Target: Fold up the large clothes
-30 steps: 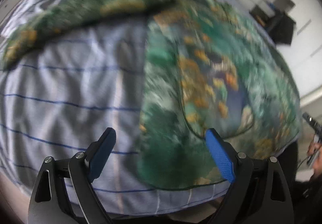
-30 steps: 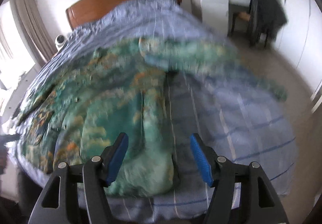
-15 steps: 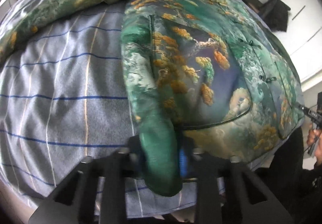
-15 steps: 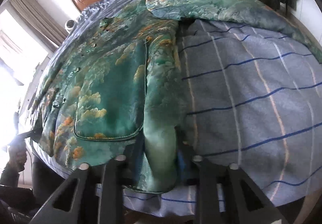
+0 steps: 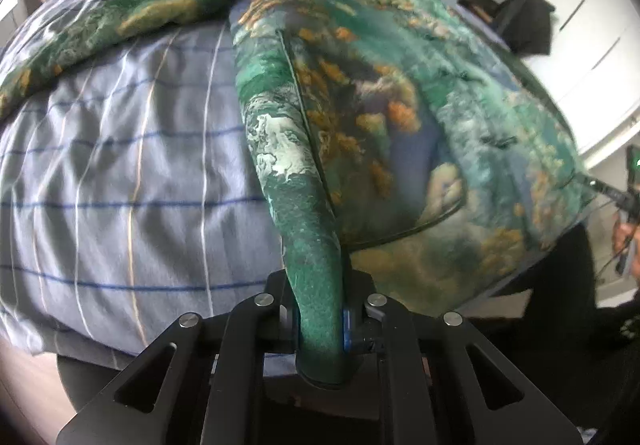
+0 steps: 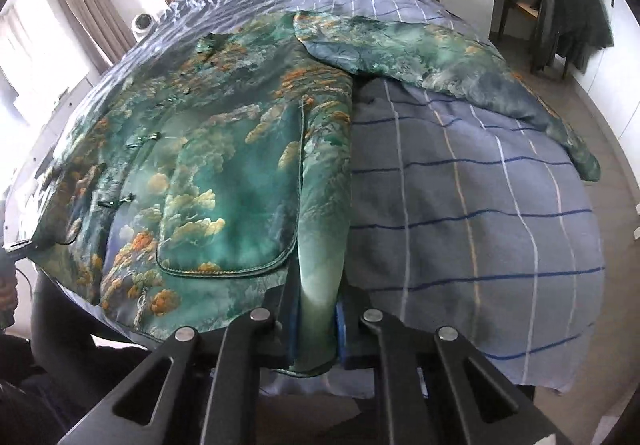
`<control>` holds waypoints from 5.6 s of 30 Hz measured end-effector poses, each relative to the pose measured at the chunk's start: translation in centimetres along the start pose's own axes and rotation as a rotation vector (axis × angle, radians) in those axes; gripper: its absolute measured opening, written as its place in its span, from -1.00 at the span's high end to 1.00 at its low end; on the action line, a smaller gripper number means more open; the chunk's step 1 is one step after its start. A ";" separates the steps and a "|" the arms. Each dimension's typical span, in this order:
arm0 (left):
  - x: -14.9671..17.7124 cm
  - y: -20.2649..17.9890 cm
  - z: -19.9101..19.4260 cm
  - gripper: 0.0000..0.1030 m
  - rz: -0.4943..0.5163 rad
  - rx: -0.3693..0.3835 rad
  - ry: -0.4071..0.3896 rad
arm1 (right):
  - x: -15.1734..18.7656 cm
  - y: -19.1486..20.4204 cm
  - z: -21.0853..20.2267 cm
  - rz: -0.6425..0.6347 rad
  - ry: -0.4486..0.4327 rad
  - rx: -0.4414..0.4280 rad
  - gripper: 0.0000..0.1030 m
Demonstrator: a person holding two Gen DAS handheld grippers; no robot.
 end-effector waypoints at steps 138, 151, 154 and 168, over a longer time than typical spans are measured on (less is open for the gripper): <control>-8.7 -12.5 -5.2 -0.99 0.062 -0.259 -0.387 | -0.5 11.7 -4.3 -0.083 -0.408 0.092 -0.49; -8.8 -13.0 -4.2 -0.99 0.082 -0.280 -0.356 | -2.7 6.0 -5.2 0.042 -0.420 0.116 -0.49; -8.8 -13.0 -4.2 -0.99 0.089 -0.291 -0.357 | -3.8 3.6 -5.6 0.093 -0.425 0.105 -0.49; -8.6 -12.5 -4.5 -0.99 0.085 -0.317 -0.358 | -10.3 -22.5 -0.1 0.868 -0.326 -0.093 -0.49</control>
Point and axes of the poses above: each gripper's, at about its wrist camera, not at the fingertips, and z roughly the way its jaws point, y to its left, x to its underside, the point moved 6 cm from there along z, roughly the way its jaws point, and after that the axes turned 7 degrees about z, right-handed, at the moved point
